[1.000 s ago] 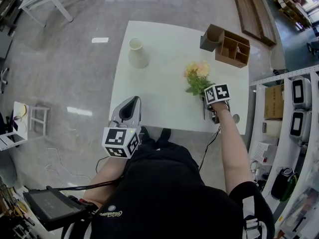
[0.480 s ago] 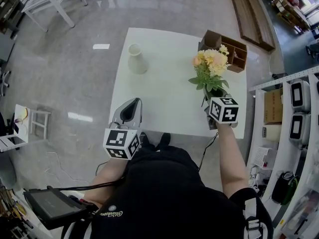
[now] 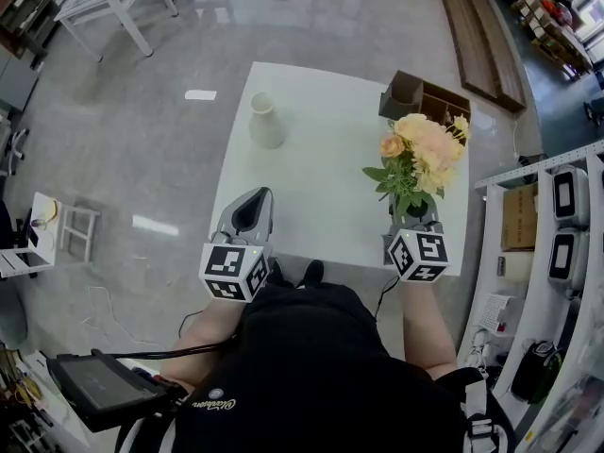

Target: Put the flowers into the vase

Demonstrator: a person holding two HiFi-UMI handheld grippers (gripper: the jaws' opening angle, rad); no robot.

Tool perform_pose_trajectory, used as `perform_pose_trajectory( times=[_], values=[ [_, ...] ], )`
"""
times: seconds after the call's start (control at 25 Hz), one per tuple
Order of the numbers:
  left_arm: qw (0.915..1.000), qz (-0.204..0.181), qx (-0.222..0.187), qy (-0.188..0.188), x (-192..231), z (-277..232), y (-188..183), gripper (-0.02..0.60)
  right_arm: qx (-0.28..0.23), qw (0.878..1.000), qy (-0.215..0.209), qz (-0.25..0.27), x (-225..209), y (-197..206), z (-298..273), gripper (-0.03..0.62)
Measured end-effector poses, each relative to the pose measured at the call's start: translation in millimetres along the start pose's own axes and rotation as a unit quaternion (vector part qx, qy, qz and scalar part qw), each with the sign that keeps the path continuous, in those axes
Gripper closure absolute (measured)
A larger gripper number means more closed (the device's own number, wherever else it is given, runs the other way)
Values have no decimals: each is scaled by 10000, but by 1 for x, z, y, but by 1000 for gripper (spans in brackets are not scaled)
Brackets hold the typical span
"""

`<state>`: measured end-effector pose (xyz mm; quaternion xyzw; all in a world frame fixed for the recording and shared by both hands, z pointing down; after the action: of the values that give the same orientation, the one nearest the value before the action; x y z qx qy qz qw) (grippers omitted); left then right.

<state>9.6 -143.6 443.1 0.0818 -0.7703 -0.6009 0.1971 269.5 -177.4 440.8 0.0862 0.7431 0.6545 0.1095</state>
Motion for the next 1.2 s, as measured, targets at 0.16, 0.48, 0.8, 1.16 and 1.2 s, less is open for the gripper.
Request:
perform_pose_trajectory(
  times=[0.16,0.48,0.8,1.16,1.2],
  values=[
    [10000,-13,-27,-46,1,-1,-3,574,-5,9999,-91,-89,3,-3,-7,563],
    [9996,-58,-74,-266,14,5,-9,574,-53,9995,-278,-145,20,-8,-12,563],
    [9995,-92,-161,-268,65,5,-20,575,-9,9997,116,-200,36,0,-14,563],
    [9990,-295,-107,315,187,18,-52,574,8,9980,608,-173,154,-5,-59,562],
    [9988,-314,-99,354,199,21,-56,575,2,9979,619,-200,169,-6,-64,563]
  ],
)
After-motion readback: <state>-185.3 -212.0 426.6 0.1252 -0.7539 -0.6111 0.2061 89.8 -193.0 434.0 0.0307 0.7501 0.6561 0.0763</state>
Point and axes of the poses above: the fingertips, and each gripper's own axes: z backward along the fingers, x to its left, y out of its underside, the point moved 1 cm from there along z, backward along the fingers, and after that the axes turned 7 degrees about -x, right-handed, at the moved point
